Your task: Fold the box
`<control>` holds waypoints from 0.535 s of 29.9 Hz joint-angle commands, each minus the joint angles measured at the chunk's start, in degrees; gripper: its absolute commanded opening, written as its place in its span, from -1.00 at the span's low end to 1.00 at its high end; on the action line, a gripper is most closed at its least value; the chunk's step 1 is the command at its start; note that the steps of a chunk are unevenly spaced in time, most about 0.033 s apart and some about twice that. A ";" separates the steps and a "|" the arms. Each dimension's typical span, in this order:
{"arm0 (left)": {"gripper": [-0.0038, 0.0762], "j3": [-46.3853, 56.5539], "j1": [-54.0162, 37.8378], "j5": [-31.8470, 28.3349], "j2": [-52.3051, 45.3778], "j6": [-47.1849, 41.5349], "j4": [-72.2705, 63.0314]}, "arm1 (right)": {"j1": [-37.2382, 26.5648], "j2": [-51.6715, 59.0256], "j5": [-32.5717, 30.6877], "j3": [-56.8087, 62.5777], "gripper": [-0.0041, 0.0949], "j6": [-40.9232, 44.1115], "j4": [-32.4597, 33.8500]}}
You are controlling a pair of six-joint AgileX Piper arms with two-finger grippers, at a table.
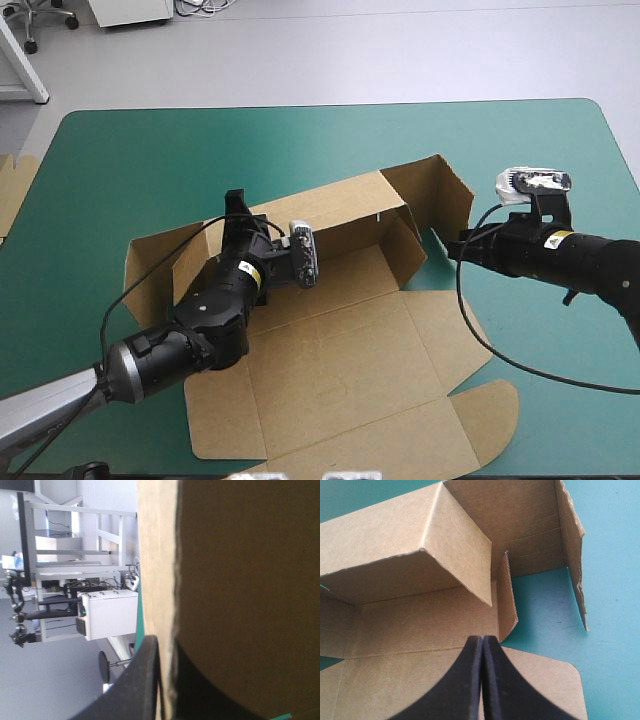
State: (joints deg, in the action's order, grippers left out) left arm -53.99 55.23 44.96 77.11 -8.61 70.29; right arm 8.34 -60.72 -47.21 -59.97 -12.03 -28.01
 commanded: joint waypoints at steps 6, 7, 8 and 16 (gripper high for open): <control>-0.93 2.12 4.43 6.46 -1.25 -9.60 7.76 | -0.31 0.89 2.21 -1.98 -0.96 -2.63 -4.61; -0.93 2.12 4.43 6.46 -1.25 -9.89 8.27 | -0.31 0.89 2.23 -1.98 -0.96 -2.61 -4.73; -0.93 2.12 4.43 6.46 -1.25 -10.35 9.00 | -0.31 0.89 2.23 -1.98 -0.96 -2.61 -4.73; -0.93 2.12 4.43 6.27 -1.25 -11.39 10.24 | -0.31 0.00 2.21 -5.04 -0.96 -3.06 -4.43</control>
State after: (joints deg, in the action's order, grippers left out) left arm -50.64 59.20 49.77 77.11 -18.84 78.61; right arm 8.34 -60.86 -47.32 -61.04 -14.19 -30.85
